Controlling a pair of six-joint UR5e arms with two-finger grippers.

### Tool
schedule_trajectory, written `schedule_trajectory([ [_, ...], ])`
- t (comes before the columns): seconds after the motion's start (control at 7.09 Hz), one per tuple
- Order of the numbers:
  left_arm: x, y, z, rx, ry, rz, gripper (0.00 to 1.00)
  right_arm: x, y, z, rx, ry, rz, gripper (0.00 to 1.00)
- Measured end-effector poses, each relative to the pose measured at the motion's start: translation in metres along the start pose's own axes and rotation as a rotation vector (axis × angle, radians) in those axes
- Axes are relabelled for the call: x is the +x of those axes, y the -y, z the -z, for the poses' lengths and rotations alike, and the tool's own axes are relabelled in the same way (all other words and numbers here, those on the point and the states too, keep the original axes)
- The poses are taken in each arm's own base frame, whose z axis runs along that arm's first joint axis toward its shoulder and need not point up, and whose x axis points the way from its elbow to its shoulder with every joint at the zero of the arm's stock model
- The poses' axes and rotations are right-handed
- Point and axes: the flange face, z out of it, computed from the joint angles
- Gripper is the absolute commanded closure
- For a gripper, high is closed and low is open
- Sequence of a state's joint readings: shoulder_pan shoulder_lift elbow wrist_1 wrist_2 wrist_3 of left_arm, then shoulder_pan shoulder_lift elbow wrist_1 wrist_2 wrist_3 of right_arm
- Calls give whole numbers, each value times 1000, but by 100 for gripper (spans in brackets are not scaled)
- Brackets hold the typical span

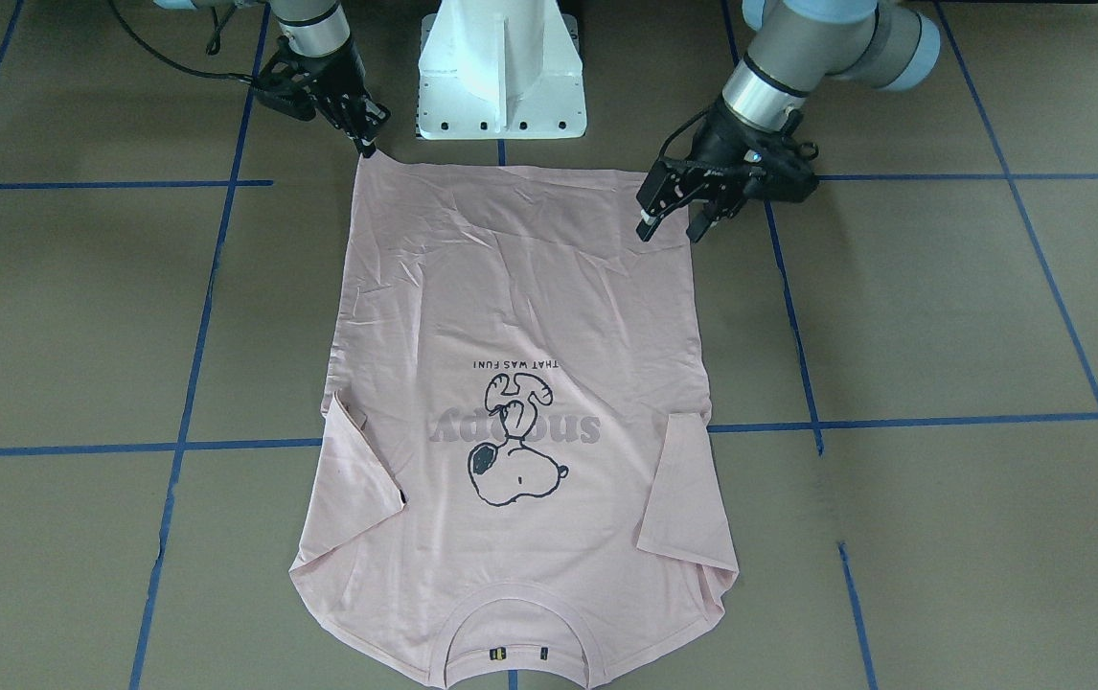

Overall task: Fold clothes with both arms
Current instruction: 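Move the left gripper to the other hem corner and grasp both hem corners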

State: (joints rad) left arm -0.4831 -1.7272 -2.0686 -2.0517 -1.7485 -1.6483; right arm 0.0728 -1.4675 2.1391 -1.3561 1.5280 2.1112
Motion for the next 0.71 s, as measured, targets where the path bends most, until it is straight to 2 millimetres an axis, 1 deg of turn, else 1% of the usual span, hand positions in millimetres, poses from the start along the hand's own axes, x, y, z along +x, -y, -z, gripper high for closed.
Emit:
schedule_trajectory([
  [0.14, -21, -31, -2, -6, 52, 44, 18, -1, 2, 1, 1, 2, -2, 100],
  [0.28, -40, -59, -11, -11, 99, 75, 20, -1, 3, 1, 3, 3, -4, 100],
  [0.56, -64, -104, -31, -30, 170, 115, 25, -2, 4, 2, 4, 6, -6, 100],
  [0.71, -72, -119, -41, -27, 192, 124, 26, -3, 5, 3, 5, 8, -7, 100],
])
